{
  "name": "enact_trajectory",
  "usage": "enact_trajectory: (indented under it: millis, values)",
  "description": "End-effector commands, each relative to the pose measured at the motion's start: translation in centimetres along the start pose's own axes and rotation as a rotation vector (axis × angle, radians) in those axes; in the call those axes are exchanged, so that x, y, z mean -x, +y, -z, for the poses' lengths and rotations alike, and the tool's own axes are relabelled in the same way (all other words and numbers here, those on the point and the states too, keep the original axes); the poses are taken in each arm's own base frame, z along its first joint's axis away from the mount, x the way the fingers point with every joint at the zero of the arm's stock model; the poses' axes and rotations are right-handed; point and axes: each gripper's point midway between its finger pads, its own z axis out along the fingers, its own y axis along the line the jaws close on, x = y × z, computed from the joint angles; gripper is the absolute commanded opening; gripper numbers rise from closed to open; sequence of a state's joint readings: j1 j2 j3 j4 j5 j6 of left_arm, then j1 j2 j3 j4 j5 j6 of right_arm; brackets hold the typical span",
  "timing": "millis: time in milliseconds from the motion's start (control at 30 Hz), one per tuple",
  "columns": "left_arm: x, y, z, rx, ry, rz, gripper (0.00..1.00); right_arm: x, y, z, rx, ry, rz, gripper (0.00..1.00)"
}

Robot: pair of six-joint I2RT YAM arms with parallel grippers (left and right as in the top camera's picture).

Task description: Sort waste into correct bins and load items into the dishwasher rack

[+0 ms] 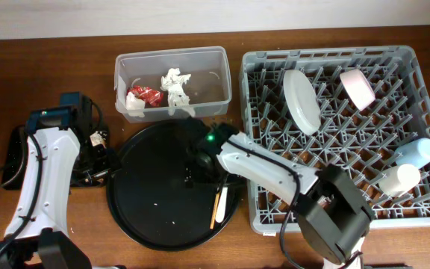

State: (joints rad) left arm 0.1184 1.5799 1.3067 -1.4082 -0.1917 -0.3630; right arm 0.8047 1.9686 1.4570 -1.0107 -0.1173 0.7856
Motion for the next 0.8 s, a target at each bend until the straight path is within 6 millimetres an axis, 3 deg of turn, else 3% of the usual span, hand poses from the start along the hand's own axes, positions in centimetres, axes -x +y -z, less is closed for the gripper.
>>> enact_trajectory:
  millis: [0,167,433,533,567,633,767]
  values:
    - [-0.1,0.3,0.0,0.008,-0.007,0.023,0.99,-1.2,0.1,-2.0,0.006,0.014,0.022,0.98]
    - [-0.1,0.3,0.0,0.005,-0.005,0.023,0.99,-1.0,1.9,-2.6,0.043,-0.046,0.101,0.99]
    - [-0.1,0.3,0.0,0.005,-0.005,0.022,0.99,-1.1,0.8,-4.4,-0.003,-0.052,0.089,0.96]
    - [-0.1,0.3,0.0,0.004,-0.005,0.022,0.99,-0.8,1.0,-4.6,0.004,-0.059,0.089,0.60]
    - [-0.1,0.3,0.0,0.004,-0.005,0.022,0.99,-0.8,1.0,-4.6,0.004,-0.060,0.090,0.52]
    - [-0.1,0.3,0.0,0.004,-0.005,0.022,0.99,-0.8,1.0,-4.6,0.004,-0.061,0.090,0.40]
    - [-0.1,0.3,0.0,0.004,-0.005,0.022,0.99,-0.8,0.6,-5.2,-0.018,-0.059,0.078,0.38]
